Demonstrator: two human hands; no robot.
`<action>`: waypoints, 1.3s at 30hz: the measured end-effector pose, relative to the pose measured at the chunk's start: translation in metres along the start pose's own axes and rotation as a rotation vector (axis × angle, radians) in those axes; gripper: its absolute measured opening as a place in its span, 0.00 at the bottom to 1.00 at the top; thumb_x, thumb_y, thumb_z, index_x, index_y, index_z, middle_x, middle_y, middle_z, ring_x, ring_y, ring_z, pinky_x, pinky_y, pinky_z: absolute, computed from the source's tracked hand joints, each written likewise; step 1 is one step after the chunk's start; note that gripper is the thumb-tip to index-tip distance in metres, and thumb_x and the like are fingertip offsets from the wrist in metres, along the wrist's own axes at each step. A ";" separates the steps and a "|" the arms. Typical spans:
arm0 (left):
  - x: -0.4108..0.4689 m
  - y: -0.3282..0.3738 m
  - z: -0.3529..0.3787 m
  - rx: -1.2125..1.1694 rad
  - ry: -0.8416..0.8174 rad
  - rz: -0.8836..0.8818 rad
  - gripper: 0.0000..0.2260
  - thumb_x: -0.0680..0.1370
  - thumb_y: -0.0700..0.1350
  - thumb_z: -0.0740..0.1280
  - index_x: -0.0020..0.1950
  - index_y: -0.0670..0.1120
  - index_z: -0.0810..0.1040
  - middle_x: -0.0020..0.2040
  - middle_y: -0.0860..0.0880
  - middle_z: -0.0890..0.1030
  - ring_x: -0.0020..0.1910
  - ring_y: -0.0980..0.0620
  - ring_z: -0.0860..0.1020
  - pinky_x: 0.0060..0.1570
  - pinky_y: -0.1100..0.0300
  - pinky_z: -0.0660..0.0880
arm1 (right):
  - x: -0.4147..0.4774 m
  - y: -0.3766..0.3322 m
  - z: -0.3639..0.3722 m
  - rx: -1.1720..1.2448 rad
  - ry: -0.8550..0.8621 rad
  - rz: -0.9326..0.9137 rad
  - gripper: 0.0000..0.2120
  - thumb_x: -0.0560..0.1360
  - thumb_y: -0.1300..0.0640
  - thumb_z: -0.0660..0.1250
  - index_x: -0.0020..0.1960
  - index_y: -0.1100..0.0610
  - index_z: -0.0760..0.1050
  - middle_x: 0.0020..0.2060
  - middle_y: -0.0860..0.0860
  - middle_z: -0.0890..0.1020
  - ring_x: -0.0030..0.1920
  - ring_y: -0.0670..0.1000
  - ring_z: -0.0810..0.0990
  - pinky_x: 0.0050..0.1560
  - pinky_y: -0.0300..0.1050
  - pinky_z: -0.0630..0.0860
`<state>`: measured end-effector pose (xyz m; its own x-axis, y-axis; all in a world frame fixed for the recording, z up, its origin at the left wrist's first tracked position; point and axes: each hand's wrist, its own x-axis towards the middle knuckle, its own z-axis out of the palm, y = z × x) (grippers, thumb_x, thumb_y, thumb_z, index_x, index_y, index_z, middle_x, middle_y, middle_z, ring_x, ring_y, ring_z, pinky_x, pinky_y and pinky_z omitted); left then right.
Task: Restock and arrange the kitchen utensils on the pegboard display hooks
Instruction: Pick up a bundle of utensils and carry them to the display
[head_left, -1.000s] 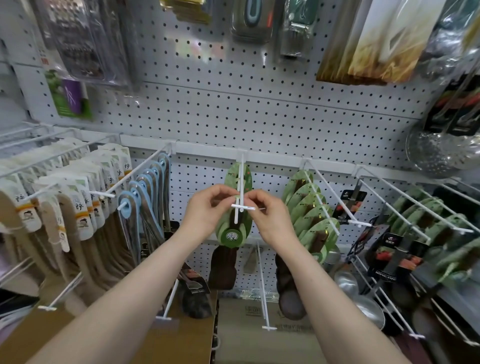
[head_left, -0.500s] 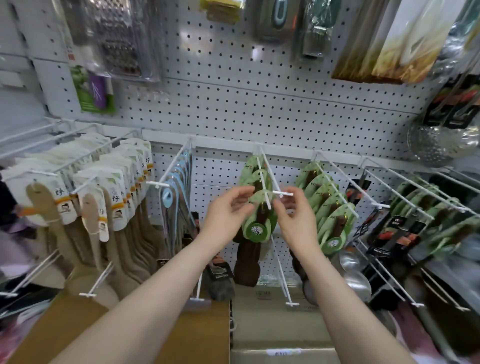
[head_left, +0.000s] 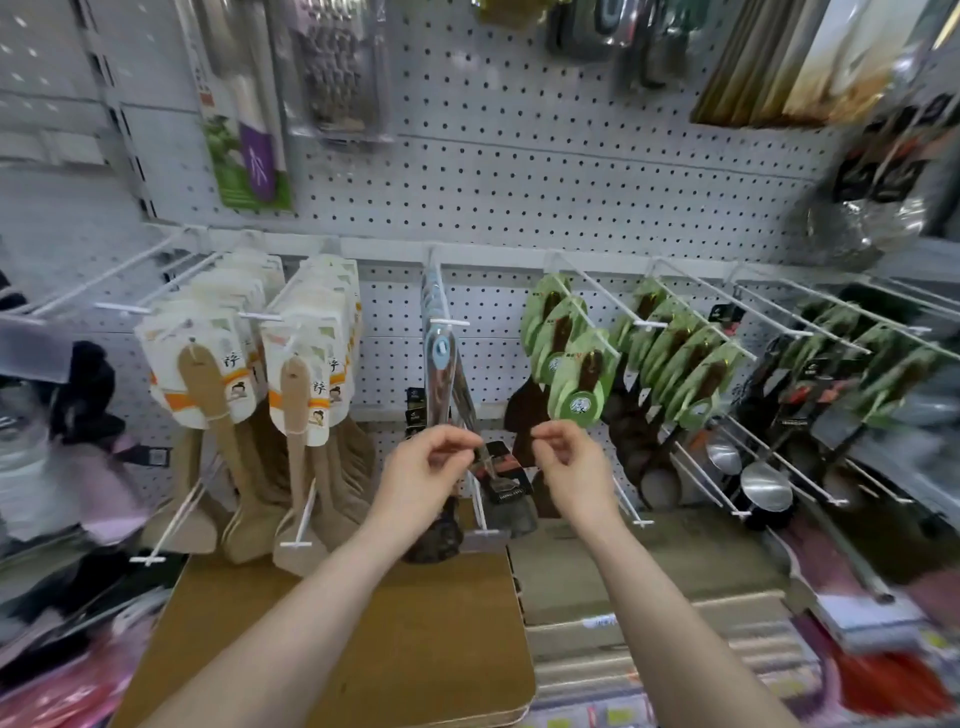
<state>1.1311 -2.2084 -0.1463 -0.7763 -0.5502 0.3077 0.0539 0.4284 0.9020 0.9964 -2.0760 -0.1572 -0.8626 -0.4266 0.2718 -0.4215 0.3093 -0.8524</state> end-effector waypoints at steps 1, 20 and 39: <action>-0.005 -0.005 -0.007 -0.011 0.036 -0.027 0.09 0.77 0.37 0.67 0.48 0.51 0.82 0.47 0.57 0.83 0.45 0.64 0.79 0.41 0.72 0.75 | -0.004 -0.001 0.005 -0.024 -0.031 0.017 0.06 0.78 0.61 0.66 0.51 0.52 0.78 0.43 0.45 0.81 0.45 0.43 0.79 0.48 0.39 0.75; 0.027 -0.026 -0.005 0.054 0.035 -0.172 0.05 0.80 0.45 0.64 0.53 0.53 0.78 0.48 0.53 0.83 0.51 0.57 0.80 0.56 0.54 0.77 | 0.042 -0.014 0.042 -0.295 -0.435 -0.140 0.07 0.79 0.52 0.66 0.53 0.50 0.81 0.42 0.49 0.84 0.42 0.52 0.81 0.51 0.55 0.79; 0.010 -0.031 -0.014 0.067 0.073 -0.106 0.08 0.82 0.48 0.59 0.59 0.52 0.76 0.38 0.55 0.78 0.38 0.67 0.76 0.41 0.66 0.70 | 0.015 -0.033 0.001 -0.358 -0.498 -0.232 0.10 0.80 0.51 0.64 0.39 0.46 0.71 0.38 0.50 0.82 0.41 0.52 0.80 0.44 0.47 0.76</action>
<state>1.1305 -2.2370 -0.1666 -0.7271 -0.6449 0.2352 -0.0702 0.4107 0.9091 0.9978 -2.0935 -0.1257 -0.5421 -0.8320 0.1180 -0.7221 0.3894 -0.5717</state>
